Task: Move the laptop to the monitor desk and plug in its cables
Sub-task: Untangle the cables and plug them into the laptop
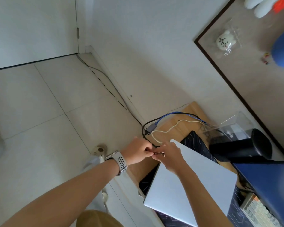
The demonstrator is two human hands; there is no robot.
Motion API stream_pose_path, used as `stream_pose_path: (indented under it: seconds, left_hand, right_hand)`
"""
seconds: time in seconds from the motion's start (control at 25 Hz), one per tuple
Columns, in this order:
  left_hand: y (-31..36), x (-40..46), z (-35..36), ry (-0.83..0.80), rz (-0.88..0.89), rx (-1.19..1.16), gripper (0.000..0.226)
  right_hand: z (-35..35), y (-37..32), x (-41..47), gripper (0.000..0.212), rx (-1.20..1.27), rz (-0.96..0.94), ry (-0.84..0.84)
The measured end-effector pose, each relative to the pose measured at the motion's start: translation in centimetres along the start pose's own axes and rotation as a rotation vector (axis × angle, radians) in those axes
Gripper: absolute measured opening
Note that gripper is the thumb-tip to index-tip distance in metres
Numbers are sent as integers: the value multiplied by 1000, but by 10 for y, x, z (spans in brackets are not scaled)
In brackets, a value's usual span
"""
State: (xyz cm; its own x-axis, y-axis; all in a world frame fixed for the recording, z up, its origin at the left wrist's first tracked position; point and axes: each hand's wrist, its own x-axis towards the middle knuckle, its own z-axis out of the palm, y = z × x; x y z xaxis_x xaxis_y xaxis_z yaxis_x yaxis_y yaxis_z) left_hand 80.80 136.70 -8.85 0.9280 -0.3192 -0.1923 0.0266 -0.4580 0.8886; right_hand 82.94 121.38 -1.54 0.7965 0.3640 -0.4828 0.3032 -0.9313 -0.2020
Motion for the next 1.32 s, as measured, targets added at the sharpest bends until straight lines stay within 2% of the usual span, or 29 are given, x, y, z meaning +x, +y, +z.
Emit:
stream_pose_path:
  seconds: [0.12,0.2,0.36,0.68,1.12,1.32]
  left_hand:
    - [-2,2,9,60,-2,24,19]
    - [-2,1,15,74,6,42,19]
    - [-5,5,21,104,-4,64,20]
    - [-10,10,29,140,13,9,21]
    - [-8,19,29,90,-11,11,22]
    - [-5,15,33,124,-22,-3,24]
  right_hand:
    - [2,9,1,17,98,5,113]
    - [0,19,3,28,154,59,195]
    - [0,36,2,41,78,201,270]
    - [5,40,4,57,18,231,192]
    - [7,40,7,54,34,245,198]
    - [9,37,7,53,44,251,221]
